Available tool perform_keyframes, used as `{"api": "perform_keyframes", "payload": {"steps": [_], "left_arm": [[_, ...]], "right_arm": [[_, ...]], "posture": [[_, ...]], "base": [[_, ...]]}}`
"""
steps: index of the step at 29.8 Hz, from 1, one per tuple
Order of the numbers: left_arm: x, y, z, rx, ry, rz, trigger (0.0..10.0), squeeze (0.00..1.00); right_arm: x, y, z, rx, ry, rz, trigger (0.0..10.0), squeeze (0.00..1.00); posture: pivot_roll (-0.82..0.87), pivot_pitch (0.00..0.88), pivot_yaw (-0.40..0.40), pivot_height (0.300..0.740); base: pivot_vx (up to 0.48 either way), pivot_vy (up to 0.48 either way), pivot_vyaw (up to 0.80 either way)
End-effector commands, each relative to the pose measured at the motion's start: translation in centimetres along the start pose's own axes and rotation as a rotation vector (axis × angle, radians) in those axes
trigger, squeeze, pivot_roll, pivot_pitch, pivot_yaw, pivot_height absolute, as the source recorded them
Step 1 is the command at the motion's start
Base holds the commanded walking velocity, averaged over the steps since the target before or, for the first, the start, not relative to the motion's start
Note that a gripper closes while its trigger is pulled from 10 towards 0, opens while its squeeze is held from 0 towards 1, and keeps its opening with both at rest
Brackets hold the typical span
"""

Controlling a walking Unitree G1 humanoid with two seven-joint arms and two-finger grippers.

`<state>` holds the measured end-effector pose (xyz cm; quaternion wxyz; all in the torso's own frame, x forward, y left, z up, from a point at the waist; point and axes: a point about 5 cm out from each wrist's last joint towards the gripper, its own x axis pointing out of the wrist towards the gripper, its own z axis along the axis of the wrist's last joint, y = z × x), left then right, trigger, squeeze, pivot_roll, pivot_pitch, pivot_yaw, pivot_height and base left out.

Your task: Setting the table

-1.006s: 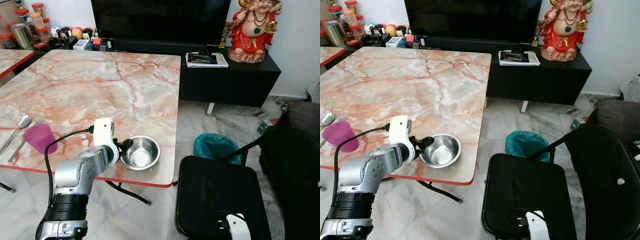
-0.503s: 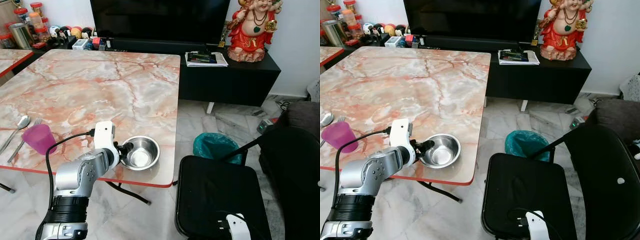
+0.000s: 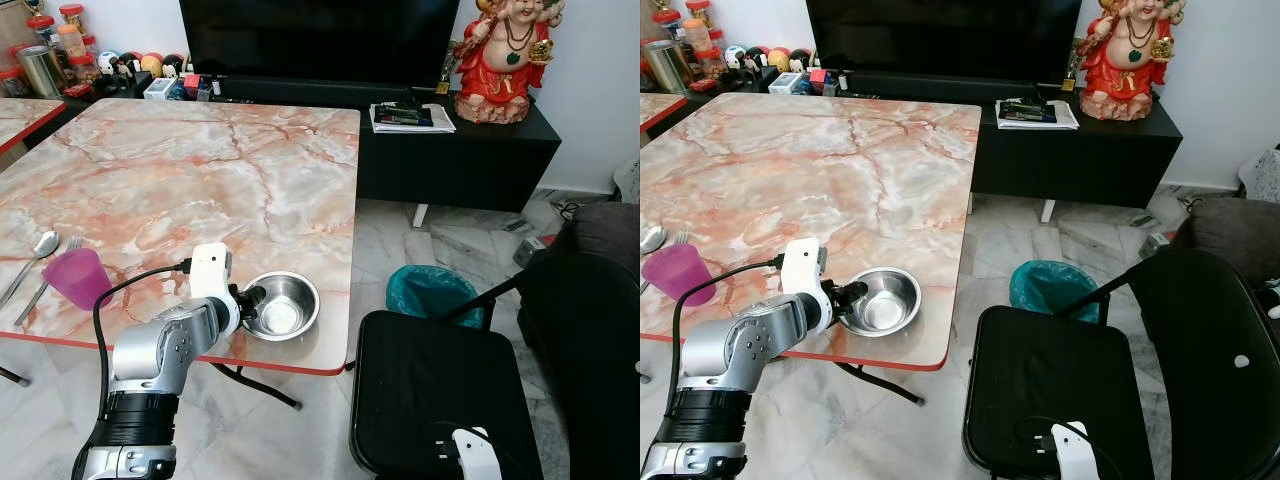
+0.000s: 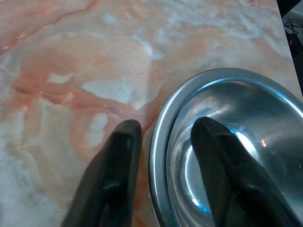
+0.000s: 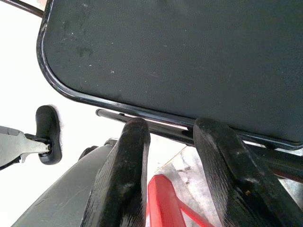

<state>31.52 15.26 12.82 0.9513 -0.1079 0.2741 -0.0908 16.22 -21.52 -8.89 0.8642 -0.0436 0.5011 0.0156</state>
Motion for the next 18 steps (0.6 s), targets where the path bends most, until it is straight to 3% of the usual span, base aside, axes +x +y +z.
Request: {"api": "perform_keyframes", "payload": {"steps": [1, 7, 8, 9, 12, 13, 18], "left_arm": [[0.09, -0.08, -0.33, 0.008, 0.013, 0.001, 3.7, 0.0], [0.14, -0.21, -0.49, 0.006, 0.019, -0.003, 3.9, 0.0], [0.15, -0.19, -0.58, 0.004, 0.024, -0.003, 4.5, 0.0], [0.14, -0.17, -0.62, 0.002, 0.025, -0.002, 6.7, 0.0], [0.14, -0.15, -0.65, 0.0, 0.027, -0.001, 6.7, 0.0], [0.14, -0.15, -0.66, 0.0, 0.027, -0.001, 10.0, 0.0], [0.14, -0.12, -0.82, -0.007, 0.035, -0.003, 10.0, 0.0]], "right_arm": [[-0.01, -0.22, 0.16, -0.007, -0.002, -0.006, 10.0, 0.0], [-0.01, -0.21, 0.17, -0.007, -0.002, -0.005, 10.0, 0.0], [-0.01, -0.19, 0.17, -0.007, -0.002, -0.005, 10.0, 0.0], [-0.01, -0.19, 0.17, -0.007, -0.002, -0.005, 10.0, 0.0], [0.0, -0.19, 0.17, -0.006, -0.002, -0.005, 10.0, 0.0], [0.0, -0.19, 0.17, -0.006, -0.002, -0.005, 10.0, 0.0], [-0.01, -0.18, 0.14, -0.007, -0.001, -0.005, 10.0, 0.0]], "posture": [[0.0, 0.0, -0.008, 0.74], [0.0, 0.0, -0.008, 0.74], [0.0, 0.0, -0.007, 0.74], [0.0, 0.0, -0.007, 0.74], [0.0, 0.0, -0.007, 0.74], [0.0, 0.0, -0.007, 0.74], [0.0, 0.0, -0.007, 0.74]], "base": [[0.0, 0.0, 0.0], [0.0, 0.0, 0.0], [0.0, 0.0, 0.0], [0.0, 0.0, 0.0], [0.0, 0.0, 0.0], [0.0, 0.0, 0.0], [0.0, 0.0, 0.0]]}}
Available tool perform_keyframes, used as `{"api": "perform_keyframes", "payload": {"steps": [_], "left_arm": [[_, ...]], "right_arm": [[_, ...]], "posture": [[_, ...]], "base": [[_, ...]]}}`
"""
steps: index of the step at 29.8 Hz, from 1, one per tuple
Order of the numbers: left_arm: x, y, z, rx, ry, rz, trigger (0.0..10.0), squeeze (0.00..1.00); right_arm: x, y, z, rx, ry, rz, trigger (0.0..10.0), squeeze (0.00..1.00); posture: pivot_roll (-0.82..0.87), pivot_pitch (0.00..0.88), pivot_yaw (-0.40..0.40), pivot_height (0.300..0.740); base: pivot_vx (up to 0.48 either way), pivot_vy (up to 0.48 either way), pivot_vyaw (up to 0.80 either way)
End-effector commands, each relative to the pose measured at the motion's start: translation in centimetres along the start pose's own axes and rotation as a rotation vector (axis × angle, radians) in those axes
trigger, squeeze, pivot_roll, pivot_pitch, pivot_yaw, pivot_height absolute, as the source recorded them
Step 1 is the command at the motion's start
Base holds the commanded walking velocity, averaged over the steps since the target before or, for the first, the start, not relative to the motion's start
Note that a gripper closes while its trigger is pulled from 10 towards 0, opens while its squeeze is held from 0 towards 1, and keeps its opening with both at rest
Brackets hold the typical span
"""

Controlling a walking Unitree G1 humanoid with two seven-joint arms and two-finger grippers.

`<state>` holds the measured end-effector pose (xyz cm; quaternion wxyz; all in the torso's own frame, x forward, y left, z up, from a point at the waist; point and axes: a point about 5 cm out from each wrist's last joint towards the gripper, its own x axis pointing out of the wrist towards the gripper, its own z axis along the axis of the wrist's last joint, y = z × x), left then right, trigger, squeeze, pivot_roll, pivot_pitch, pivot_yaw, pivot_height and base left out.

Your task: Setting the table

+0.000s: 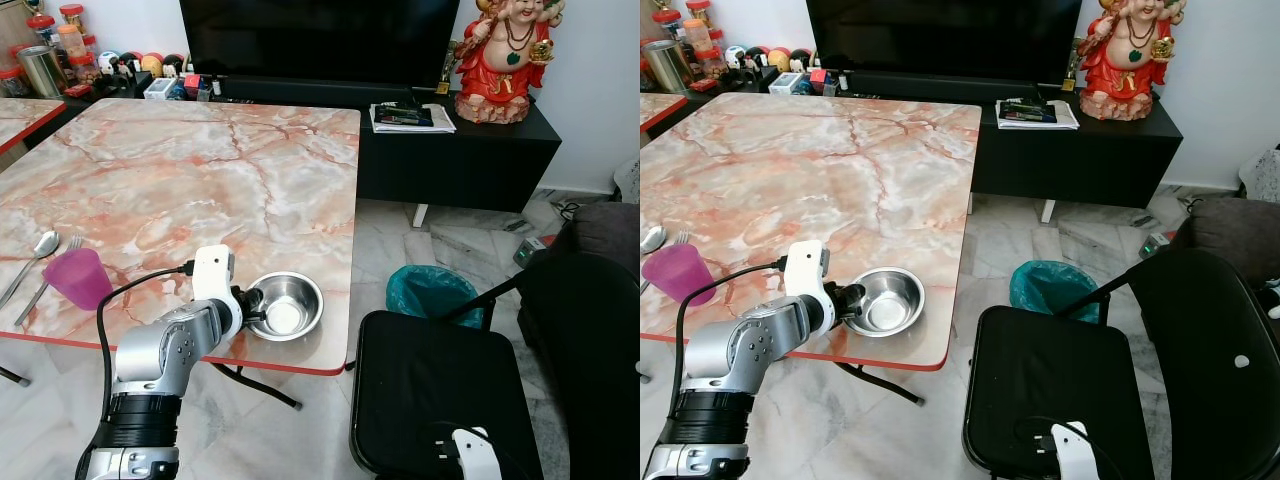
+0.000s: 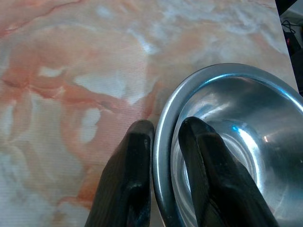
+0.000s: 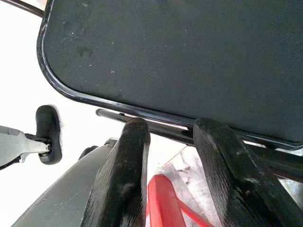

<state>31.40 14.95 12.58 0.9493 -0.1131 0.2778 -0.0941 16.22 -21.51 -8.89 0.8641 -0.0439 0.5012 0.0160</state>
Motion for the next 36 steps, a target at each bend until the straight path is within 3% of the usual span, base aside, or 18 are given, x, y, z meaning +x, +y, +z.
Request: {"api": "perform_keyframes", "payload": {"steps": [1, 2, 3, 5, 19, 25, 26, 27, 29, 31, 32, 33, 34, 35, 36], "left_arm": [[0.1, 0.1, -0.5, 0.003, 0.027, 0.006, 10.0, 0.0], [0.1, 0.1, -0.5, 0.004, 0.026, 0.006, 8.0, 0.0], [0.1, 0.1, -0.5, 0.003, 0.022, 0.008, 0.4, 0.0], [0.1, 0.2, -0.4, 0.002, 0.019, 0.008, 0.0, 0.0], [0.1, 0.2, -0.3, -0.003, 0.004, 0.016, 0.0, 0.0], [0.4, 0.8, 0.3, -0.056, -0.12, 0.039, 0.0, 0.0], [0.4, 0.9, 0.4, -0.084, -0.155, 0.035, 0.0, 0.0], [-0.1, 0.6, 1.7, -0.109, -0.297, -0.006, 0.0, 0.0], [-0.1, 0.6, 1.7, -0.109, -0.297, -0.006, 0.0, 0.0], [-0.6, 0.1, 3.1, -0.141, -0.42, -0.049, 0.0, 0.0], [-0.6, 0.1, 3.1, -0.141, -0.42, -0.049, 0.0, 0.0], [-1.1, -0.4, 4.0, -0.167, -0.507, -0.102, 0.0, 0.0], [-1.1, -0.4, 4.0, -0.167, -0.507, -0.102, 0.0, 0.0], [-1.4, -0.6, 4.5, -0.163, -0.546, -0.114, 6.6, 0.0], [-1.5, -0.8, 4.8, -0.165, -0.578, -0.122, 10.0, 0.0]], "right_arm": [[0.0, -0.2, 0.1, -0.006, -0.002, -0.005, 10.0, 0.0], [0.0, -0.2, 0.1, -0.006, -0.002, -0.005, 10.0, 0.0], [0.0, -0.2, 0.1, -0.006, -0.002, -0.006, 10.0, 0.0], [0.0, -0.2, 0.2, -0.006, -0.002, -0.006, 10.0, 0.0], [0.0, -0.2, 0.2, -0.006, -0.003, -0.006, 10.0, 0.0], [0.0, -0.2, 0.2, -0.006, -0.002, -0.006, 10.0, 0.0], [0.0, -0.2, 0.2, -0.005, -0.003, -0.006, 10.0, 0.0], [0.0, -0.2, 0.1, -0.001, -0.003, -0.009, 10.0, 0.0], [0.0, -0.2, 0.1, -0.001, -0.003, -0.009, 10.0, 0.0], [0.0, -0.2, 0.1, 0.002, -0.006, -0.014, 10.0, 0.0], [0.0, -0.2, 0.1, 0.002, -0.006, -0.014, 10.0, 0.0], [0.0, -0.3, 0.1, 0.008, -0.011, -0.017, 10.0, 0.0], [0.0, -0.3, 0.1, 0.008, -0.011, -0.017, 10.0, 0.0], [0.0, -0.3, 0.1, 0.008, -0.012, -0.018, 10.0, 0.0], [0.0, -0.3, 0.1, 0.009, -0.014, -0.018, 10.0, 0.0]], "posture": [[0.0, 0.0, -0.007, 0.74], [0.0, 0.0, -0.007, 0.74], [0.0, 0.0, -0.007, 0.74], [0.0, 0.0, -0.007, 0.74], [0.0, 0.0, -0.007, 0.74], [0.0, 0.0, -0.006, 0.74], [0.0, 0.0, -0.006, 0.74], [0.0, 0.0, -0.005, 0.74], [0.0, 0.0, -0.005, 0.74], [0.0, 0.0, -0.006, 0.74], [0.0, 0.0, -0.006, 0.74], [0.0, 0.0, -0.006, 0.74], [0.0, 0.0, -0.006, 0.74], [0.0, 0.0, -0.005, 0.74], [0.0, 0.0, -0.006, 0.74]], "base": [[0.0, 0.0, 0.0], [0.0, 0.0, 0.0], [0.0, 0.0, 0.0], [0.0, 0.0, 0.0], [0.0, 0.0, 0.0], [0.0, 0.0, 0.0], [0.0, 0.0, 0.0], [0.0, 0.0, 0.0], [0.0, 0.0, 0.0], [0.0, 0.0, 0.0], [0.0, 0.0, 0.0], [0.0, 0.0, 0.0], [0.0, 0.0, 0.0], [0.0, 0.0, 0.0], [0.0, 0.0, 0.0]]}}
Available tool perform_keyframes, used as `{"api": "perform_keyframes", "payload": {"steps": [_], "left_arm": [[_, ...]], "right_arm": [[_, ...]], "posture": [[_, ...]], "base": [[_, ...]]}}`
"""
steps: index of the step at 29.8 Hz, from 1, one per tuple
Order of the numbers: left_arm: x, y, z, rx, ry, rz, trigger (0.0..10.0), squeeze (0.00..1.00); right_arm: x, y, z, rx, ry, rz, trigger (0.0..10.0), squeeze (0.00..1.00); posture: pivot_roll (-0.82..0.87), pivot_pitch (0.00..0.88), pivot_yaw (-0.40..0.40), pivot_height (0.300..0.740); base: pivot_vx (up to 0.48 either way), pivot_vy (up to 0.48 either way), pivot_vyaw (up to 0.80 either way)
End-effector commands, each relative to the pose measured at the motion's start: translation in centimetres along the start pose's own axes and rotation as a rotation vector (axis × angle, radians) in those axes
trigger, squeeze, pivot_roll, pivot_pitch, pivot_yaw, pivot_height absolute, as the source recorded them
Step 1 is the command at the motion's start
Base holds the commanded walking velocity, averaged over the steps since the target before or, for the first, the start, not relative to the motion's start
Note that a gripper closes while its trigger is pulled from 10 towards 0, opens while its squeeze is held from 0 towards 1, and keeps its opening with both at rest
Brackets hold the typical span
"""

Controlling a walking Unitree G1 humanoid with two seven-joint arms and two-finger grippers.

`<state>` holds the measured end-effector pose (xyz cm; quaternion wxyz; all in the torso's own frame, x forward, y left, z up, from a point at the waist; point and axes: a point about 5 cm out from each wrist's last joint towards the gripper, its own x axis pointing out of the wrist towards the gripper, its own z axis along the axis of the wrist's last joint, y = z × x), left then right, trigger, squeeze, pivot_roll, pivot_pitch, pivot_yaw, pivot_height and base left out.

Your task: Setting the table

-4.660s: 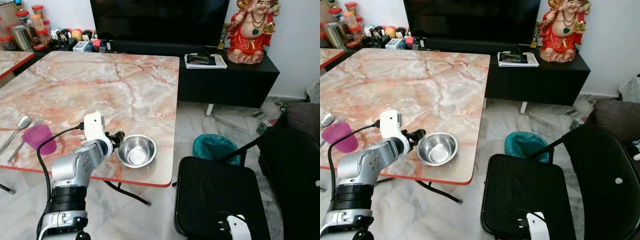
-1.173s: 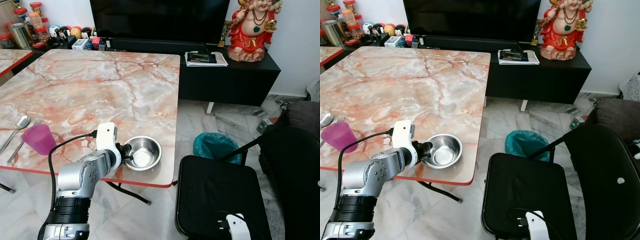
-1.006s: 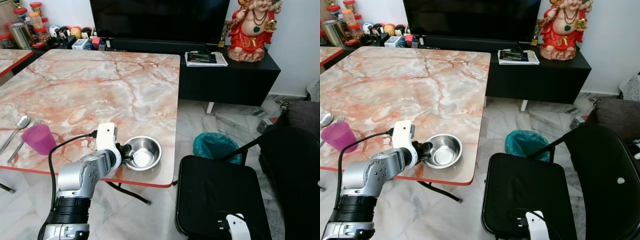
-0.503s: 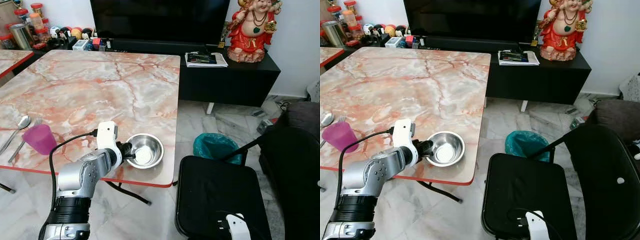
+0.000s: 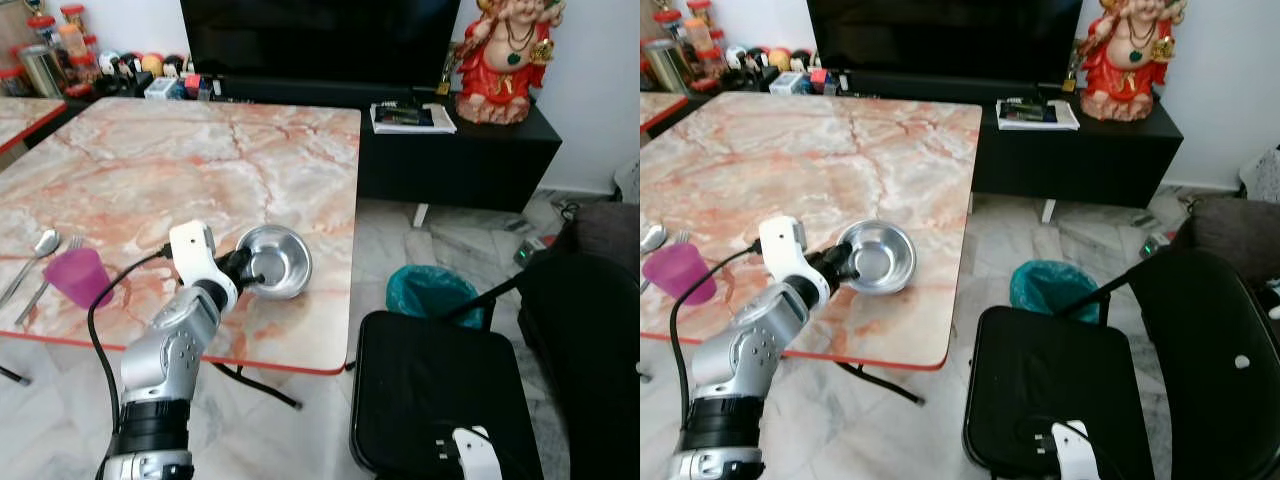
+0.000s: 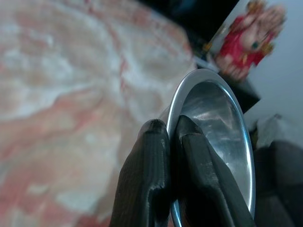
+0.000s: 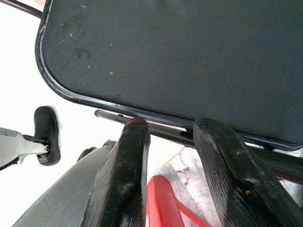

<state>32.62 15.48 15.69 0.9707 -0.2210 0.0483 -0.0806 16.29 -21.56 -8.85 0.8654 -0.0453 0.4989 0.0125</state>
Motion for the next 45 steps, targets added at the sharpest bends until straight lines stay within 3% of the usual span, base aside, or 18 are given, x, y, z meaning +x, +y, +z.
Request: {"api": "perform_keyframes", "payload": {"steps": [1, 6, 10, 23, 34, 40, 45], "left_arm": [[0.1, -1.2, 2.0, 0.01, -0.135, -0.047, 10.0, 0.0], [0.6, -2.0, 3.2, 0.054, -0.23, -0.038, 10.0, 0.0], [0.9, -2.0, 3.6, 0.02, -0.258, -0.017, 10.0, 0.0], [1.1, -2.0, 4.0, 0.03, -0.305, -0.018, 10.0, 0.0], [0.9, -5.4, 6.6, 0.052, -0.391, -0.193, 10.0, 0.0], [0.8, -5.4, 7.2, 0.053, -0.411, -0.186, 10.0, 0.0], [0.8, -3.9, 6.9, 0.054, -0.406, -0.126, 10.0, 0.0]], "right_arm": [[-0.1, -0.3, 0.0, 0.008, -0.009, -0.011, 10.0, 0.0], [-0.1, -0.3, -0.1, 0.004, -0.004, -0.008, 10.0, 0.0], [-0.1, -0.2, -0.2, 0.006, -0.002, -0.007, 10.0, 0.0], [-0.1, -0.2, -0.5, 0.007, 0.006, -0.011, 10.0, 0.0], [-0.1, -0.2, -0.5, -0.001, 0.01, -0.029, 10.0, 0.0], [-0.1, -0.2, -0.3, 0.014, 0.0, -0.033, 10.0, 0.0], [-0.1, -0.2, -0.2, 0.013, -0.002, -0.031, 10.0, 0.0]], "posture": [[0.0, 0.0, -0.006, 0.74], [0.0, 0.0, -0.008, 0.74], [0.0, 0.0, -0.003, 0.74], [0.0, 0.0, -0.001, 0.74], [0.01, 0.0, -0.001, 0.74], [0.01, 0.0, -0.002, 0.74], [0.02, 0.0, -0.003, 0.74]], "base": [[0.0, 0.0, 0.0], [0.0, 0.0, 0.0], [0.0, 0.102, 0.0], [0.0, 0.473, 0.0], [0.0, 0.475, 0.0], [0.0, 0.476, 0.0], [0.0, 0.476, 0.0]]}}
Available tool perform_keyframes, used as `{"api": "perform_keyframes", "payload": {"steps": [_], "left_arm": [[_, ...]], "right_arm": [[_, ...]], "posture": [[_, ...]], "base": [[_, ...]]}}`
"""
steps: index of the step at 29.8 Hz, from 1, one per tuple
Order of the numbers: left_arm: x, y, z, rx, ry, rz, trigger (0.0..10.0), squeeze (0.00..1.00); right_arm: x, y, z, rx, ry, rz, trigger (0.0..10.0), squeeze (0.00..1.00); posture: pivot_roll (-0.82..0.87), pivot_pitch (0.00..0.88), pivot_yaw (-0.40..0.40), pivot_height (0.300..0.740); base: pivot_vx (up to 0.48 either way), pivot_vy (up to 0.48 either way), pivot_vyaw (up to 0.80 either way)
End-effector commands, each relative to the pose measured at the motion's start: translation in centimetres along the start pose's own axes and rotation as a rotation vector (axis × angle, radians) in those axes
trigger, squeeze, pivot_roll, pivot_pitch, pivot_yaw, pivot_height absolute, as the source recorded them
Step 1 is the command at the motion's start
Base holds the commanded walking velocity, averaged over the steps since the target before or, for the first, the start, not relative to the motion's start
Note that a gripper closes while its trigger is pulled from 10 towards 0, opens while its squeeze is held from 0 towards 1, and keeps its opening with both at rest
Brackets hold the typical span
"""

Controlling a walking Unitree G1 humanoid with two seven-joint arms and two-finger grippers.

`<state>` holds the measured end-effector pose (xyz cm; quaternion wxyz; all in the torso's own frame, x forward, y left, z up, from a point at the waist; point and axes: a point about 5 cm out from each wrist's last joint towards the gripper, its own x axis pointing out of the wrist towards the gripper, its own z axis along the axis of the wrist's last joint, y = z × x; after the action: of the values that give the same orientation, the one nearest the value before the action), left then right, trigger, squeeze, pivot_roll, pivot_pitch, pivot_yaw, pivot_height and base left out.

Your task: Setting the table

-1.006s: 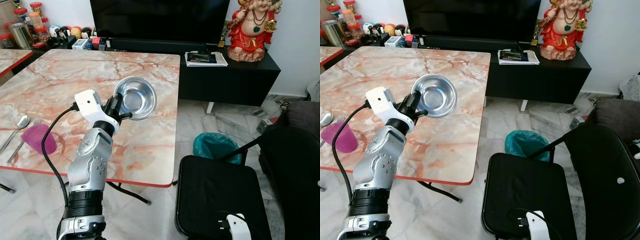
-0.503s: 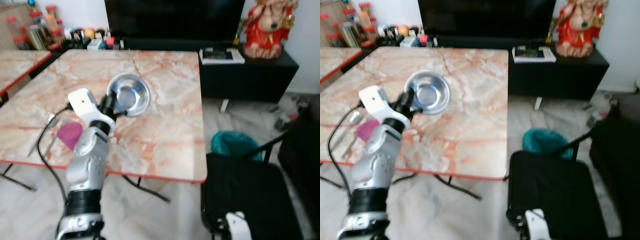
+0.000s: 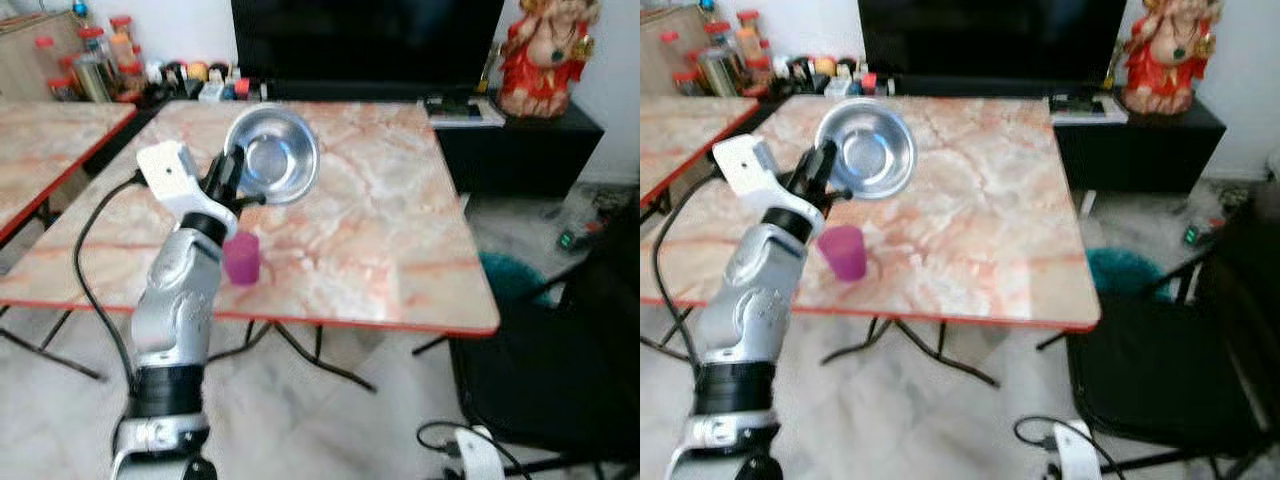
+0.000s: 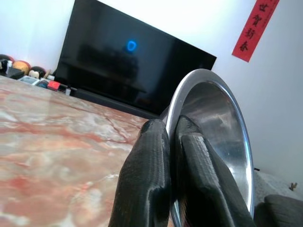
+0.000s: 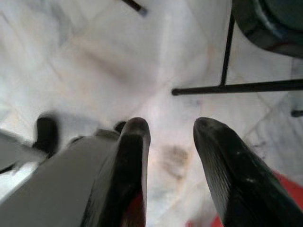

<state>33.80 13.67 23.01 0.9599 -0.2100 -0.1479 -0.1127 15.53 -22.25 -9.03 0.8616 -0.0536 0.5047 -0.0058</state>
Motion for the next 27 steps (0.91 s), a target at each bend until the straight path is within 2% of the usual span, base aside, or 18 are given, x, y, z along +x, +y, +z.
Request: {"api": "perform_keyframes", "payload": {"steps": [1, 5, 14, 27], "left_arm": [[0.0, 0.7, 1.0, 0.01, -0.038, 0.024, 10.0, 0.0], [-0.2, 1.4, 0.9, 0.014, -0.037, 0.056, 10.0, 0.0], [-0.3, 1.6, 1.1, 0.02, -0.043, 0.066, 10.0, 0.0], [-1.1, 2.8, 0.3, 0.046, -0.017, 0.114, 10.0, 0.0]], "right_arm": [[0.1, 0.5, 0.6, 0.009, -0.017, 0.009, 10.0, 0.0], [0.1, 0.5, 0.7, 0.01, -0.02, 0.008, 10.0, 0.0], [0.1, 0.4, 0.9, 0.018, -0.031, 0.011, 10.0, 0.0], [0.2, 0.4, 1.0, 0.014, -0.036, 0.016, 10.0, 0.0]], "posture": [[0.02, 0.0, -0.003, 0.74], [0.02, 0.0, -0.004, 0.74], [0.02, 0.0, -0.009, 0.74], [0.03, 0.0, -0.014, 0.74]], "base": [[0.0, 0.476, 0.0], [0.0, 0.476, 0.0], [0.0, 0.476, 0.0], [0.0, 0.476, 0.0]]}}
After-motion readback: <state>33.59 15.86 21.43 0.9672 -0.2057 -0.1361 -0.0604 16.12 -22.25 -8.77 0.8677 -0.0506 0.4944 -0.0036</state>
